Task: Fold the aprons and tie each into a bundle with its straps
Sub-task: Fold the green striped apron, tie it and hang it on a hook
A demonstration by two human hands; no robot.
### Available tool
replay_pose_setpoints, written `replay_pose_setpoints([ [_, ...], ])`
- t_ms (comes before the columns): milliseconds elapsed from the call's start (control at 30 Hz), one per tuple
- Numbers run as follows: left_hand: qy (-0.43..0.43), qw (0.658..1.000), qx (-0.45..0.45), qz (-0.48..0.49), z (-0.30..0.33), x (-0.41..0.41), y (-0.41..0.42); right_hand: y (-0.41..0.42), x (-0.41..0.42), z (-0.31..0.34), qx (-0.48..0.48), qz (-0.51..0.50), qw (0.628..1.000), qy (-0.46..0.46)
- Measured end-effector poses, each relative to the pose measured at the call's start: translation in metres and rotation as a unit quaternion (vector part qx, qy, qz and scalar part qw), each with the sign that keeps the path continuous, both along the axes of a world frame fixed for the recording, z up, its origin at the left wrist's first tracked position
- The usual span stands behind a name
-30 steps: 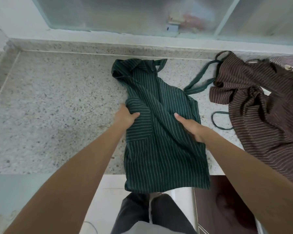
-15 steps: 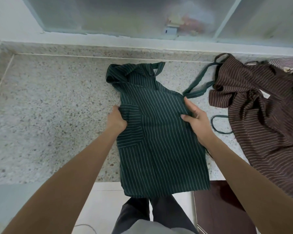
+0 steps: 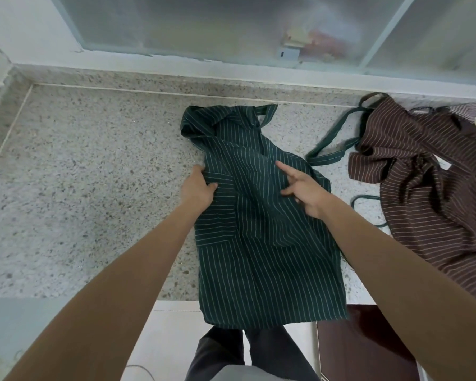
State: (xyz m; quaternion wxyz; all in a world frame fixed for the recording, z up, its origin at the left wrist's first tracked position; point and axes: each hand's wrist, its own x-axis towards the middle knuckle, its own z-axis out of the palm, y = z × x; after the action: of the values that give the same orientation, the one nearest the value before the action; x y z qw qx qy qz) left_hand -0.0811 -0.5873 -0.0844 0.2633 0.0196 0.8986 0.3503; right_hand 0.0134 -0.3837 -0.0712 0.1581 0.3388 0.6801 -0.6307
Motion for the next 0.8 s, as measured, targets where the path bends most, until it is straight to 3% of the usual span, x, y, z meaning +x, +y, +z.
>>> replay_pose_setpoints([
  [100, 0.006, 1.0, 0.0, 0.001, 0.002, -0.001, -0.003, 0.0, 0.003, 0.006, 0.082, 0.038, 0.991, 0.095],
  [233, 0.009, 1.0, 0.0, 0.007, 0.006, -0.004, -0.011, 0.0, 0.01, 0.019, 0.276, 0.078, 0.943, 0.167],
  [400, -0.031, 0.999, -0.022, 0.01, 0.007, -0.009, -0.01, 0.012, 0.012, 0.001, 0.458, 0.155, 0.875, 0.007],
  [500, -0.043, 0.998, -0.044, 0.006, 0.003, -0.013, -0.007, 0.018, 0.012, -0.012, 0.437, 0.207, 0.872, -0.083],
  [600, 0.019, 0.992, -0.126, -0.004, 0.002, -0.008, -0.003, 0.024, 0.016, -0.021, 0.405, 0.1, 0.908, -0.047],
  [700, 0.2, 0.965, -0.137, -0.101, 0.004, 0.004, 0.013, 0.03, 0.022, -0.022, 0.412, 0.004, 0.911, -0.02],
  [800, 0.226, 0.94, -0.077, -0.243, 0.003, 0.011, 0.034, 0.041, 0.022, -0.023, 0.415, -0.031, 0.908, -0.051],
])
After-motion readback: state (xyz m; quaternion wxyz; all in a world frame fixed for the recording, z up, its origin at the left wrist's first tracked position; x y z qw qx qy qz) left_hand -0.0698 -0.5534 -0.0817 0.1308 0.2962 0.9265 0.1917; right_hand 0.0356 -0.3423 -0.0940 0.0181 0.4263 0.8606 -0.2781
